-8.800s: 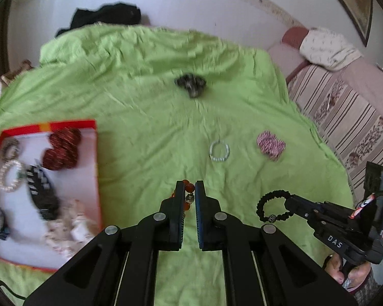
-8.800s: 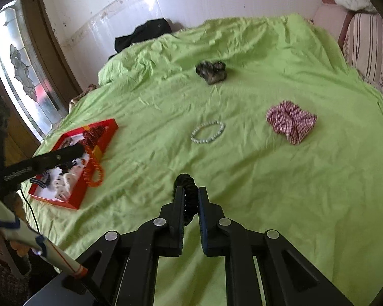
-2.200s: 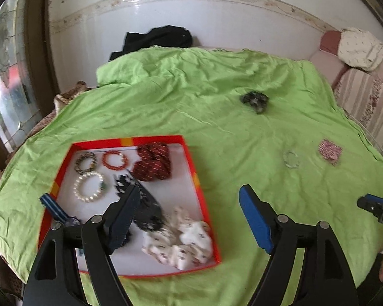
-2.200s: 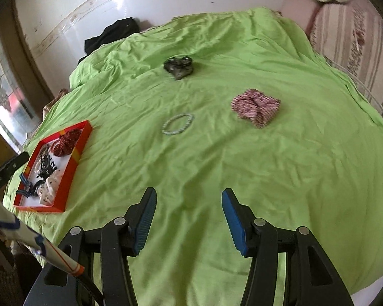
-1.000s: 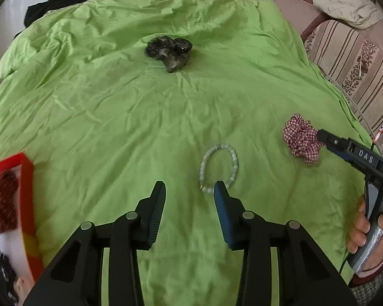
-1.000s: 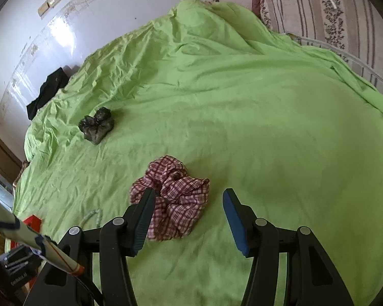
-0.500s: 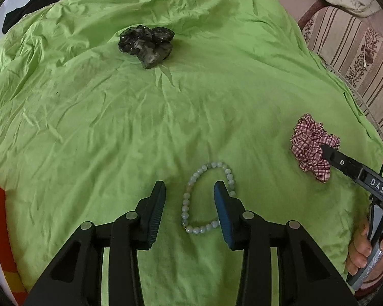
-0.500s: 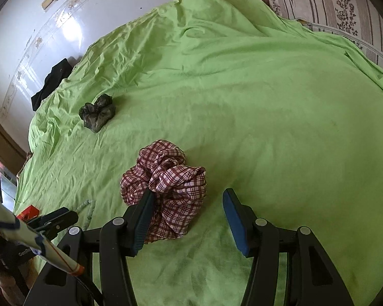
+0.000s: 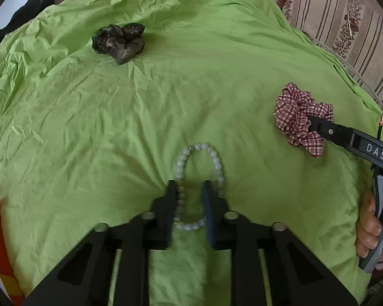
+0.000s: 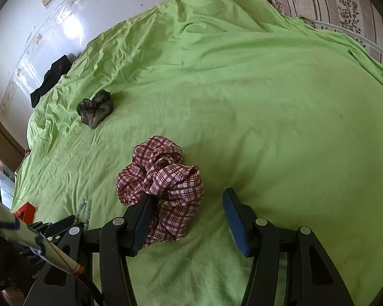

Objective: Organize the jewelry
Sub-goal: 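Grasp the pale green bead bracelet with the left tool while the right tool grasps the red-checked scrunchie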

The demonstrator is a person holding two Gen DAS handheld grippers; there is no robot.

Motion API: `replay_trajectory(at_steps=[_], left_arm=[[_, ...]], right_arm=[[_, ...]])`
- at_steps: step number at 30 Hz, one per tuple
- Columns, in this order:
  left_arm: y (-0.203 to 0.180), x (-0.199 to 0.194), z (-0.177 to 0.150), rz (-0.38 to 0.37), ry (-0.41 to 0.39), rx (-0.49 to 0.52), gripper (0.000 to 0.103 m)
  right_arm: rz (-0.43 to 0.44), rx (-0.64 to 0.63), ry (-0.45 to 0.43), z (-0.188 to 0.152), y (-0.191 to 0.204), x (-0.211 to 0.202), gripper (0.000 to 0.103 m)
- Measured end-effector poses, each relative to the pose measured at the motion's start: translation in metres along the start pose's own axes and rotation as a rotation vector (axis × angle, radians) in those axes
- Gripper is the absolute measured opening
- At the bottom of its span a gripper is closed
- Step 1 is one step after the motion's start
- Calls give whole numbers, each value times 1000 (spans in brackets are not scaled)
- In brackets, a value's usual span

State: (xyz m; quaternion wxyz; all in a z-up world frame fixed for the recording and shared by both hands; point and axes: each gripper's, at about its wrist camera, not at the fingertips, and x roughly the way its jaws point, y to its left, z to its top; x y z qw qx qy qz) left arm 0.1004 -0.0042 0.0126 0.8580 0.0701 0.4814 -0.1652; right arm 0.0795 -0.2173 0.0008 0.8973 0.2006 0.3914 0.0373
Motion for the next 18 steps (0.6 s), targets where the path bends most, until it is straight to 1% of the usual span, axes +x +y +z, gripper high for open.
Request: replay_trajectory(at_steps=[1,2,4,5,8,12,18], left_arm=[[0,-1,-1,-7,6,-9,5],[0,-4,-1,-12,7,-20,5],[-5,-9,-5,-4,0,-24,5],[-9,-13,-8,4,-5,-15,5],[-18,-21,-13,-14,-12,-5,5],[-18,-37,-17,-50,-35,-39,5],[-12,-70,-24,-52,-82,-86,5]], right_arm=[[-2,-4,-2,0,1,-1,54],[-3,-10,-2,0,2,-1,39],[6,-19,9,0,4,-1,23],[11,-20,10,0,5,-1,18],[20,-21,5,0,5,-5,14],[24,-13,-12,1,5,-13,12],[1,-53,-50,0,12,-27,11]])
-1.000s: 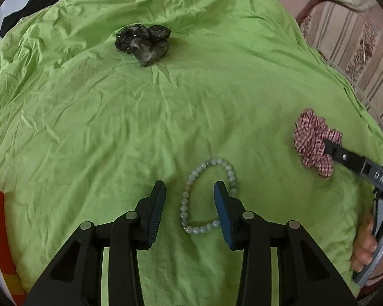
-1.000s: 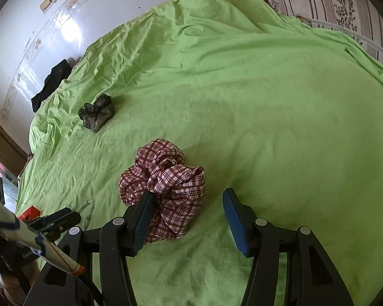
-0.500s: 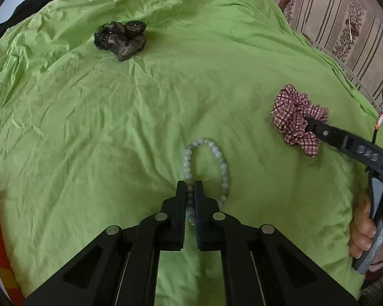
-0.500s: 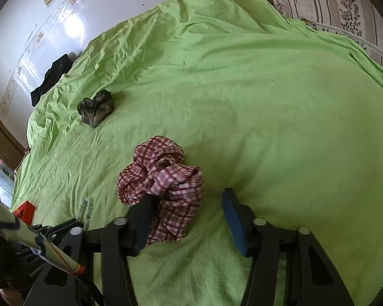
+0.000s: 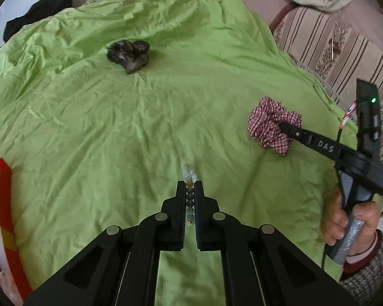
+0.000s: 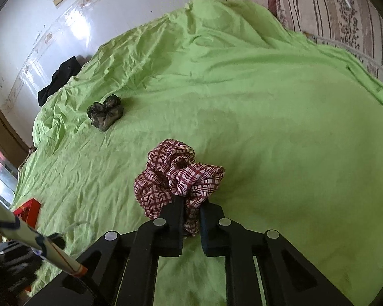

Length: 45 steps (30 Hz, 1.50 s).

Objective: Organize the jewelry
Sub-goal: 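Grasp the pale green bead bracelet with the left tool while the right tool grasps the red-checked scrunchie, then lift both held items off the sheet and carry them toward the tray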

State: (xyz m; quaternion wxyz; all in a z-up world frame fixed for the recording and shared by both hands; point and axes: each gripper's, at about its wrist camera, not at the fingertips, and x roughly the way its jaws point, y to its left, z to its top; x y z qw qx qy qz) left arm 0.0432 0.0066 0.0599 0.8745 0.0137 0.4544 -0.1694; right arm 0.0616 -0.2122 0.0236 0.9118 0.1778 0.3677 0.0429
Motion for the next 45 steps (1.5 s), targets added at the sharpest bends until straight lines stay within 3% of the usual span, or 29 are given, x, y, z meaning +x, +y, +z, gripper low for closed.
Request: replay_trajectory(at_steps=[13,24,38,45], left_arm=[[-10,-59,-17,28,-79,0,5],[-6,-102,-40,69,-118,-23,5],[12,-143,-63,154,-153,-81,5],[8,-160,-72,197,-195,-61,5]], right_arm=[[5,-61,-29,-7,17,-19,10],[13,-4,-12,-17,20,-28,10],[97,17,14,-70,54,-72,10],[117,-1,26,-92,73,-96,10]])
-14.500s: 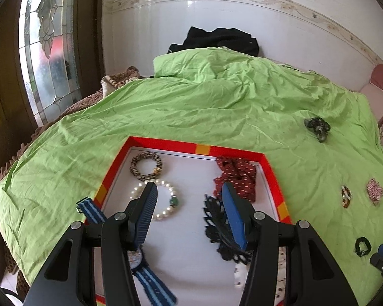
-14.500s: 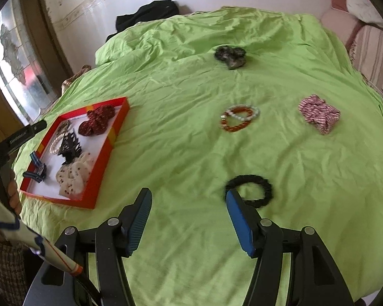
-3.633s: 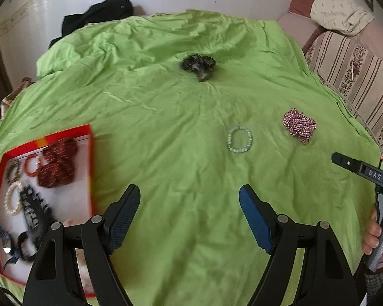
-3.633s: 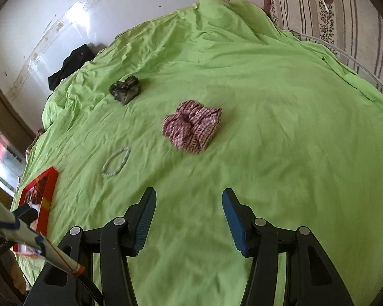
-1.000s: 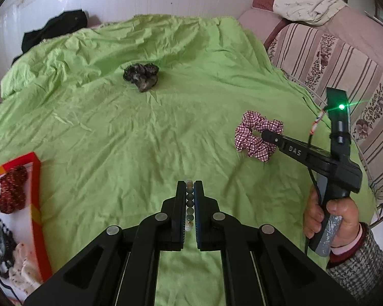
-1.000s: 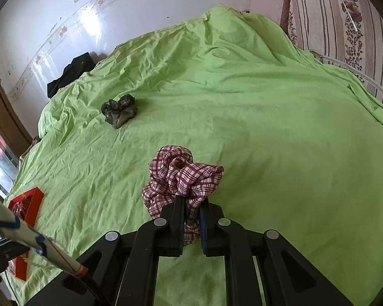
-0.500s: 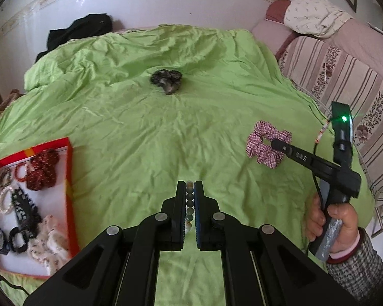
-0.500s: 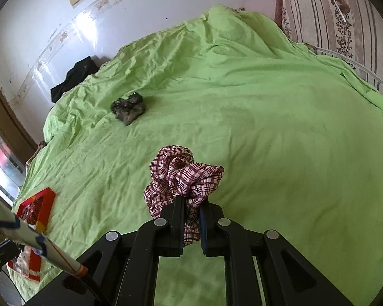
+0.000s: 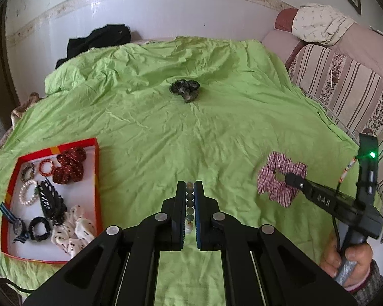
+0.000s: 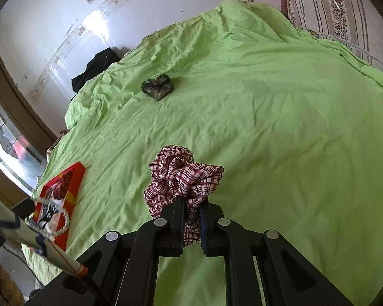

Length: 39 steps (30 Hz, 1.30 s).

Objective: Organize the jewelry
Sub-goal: 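Lift both held items off the sheet and carry them toward the tray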

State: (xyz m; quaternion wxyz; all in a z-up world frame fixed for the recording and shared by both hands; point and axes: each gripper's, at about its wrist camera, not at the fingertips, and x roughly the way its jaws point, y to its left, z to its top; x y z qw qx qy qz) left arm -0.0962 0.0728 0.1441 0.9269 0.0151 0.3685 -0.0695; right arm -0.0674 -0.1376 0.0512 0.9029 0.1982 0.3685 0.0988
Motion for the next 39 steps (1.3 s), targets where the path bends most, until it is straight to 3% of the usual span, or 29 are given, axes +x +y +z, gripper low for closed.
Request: replay_trajectory(at_steps=[13,39], left_arm=[[10,-29,-6,-2,-47,-32,5],[37,-64,-18,27,-101,-93,5]], right_arm=[[-30,-115,-3,-27,44,-27,10],[-50,-224,-10,-44,87,-51,10]])
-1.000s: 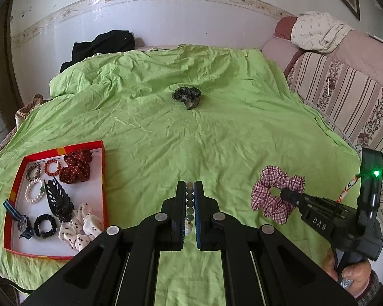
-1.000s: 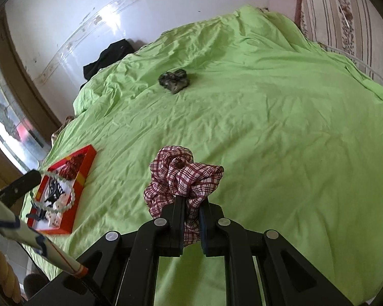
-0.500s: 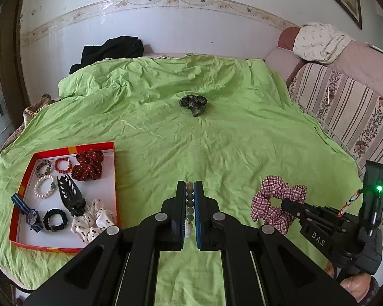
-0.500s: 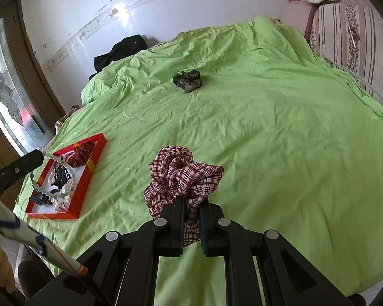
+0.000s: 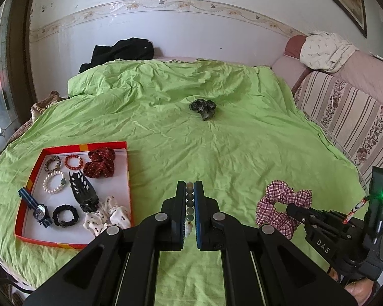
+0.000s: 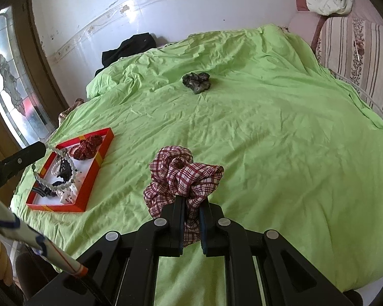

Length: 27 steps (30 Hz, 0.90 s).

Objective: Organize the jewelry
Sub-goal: 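Lift both held items off the sheet and carry them toward the tray, then carry the pale bead bracelet over the tray with the left tool while the right tool brings the scrunchie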

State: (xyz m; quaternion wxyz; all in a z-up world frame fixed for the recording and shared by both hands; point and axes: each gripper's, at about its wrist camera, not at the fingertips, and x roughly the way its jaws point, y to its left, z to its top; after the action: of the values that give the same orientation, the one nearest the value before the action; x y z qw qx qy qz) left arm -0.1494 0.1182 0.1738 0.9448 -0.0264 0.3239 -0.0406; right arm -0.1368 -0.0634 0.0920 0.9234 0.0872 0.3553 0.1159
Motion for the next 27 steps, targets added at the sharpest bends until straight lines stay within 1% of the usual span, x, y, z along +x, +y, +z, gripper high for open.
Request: replay_trajectory(at_steps=[11,27], left_arm=[[16,-1,-4,15,0,-21,5],[38,5,-10,21,7,-62,5]], right_arm=[[2,-41,17,-3,21,3,10],[-4,-79,48,-6,34,15,10]])
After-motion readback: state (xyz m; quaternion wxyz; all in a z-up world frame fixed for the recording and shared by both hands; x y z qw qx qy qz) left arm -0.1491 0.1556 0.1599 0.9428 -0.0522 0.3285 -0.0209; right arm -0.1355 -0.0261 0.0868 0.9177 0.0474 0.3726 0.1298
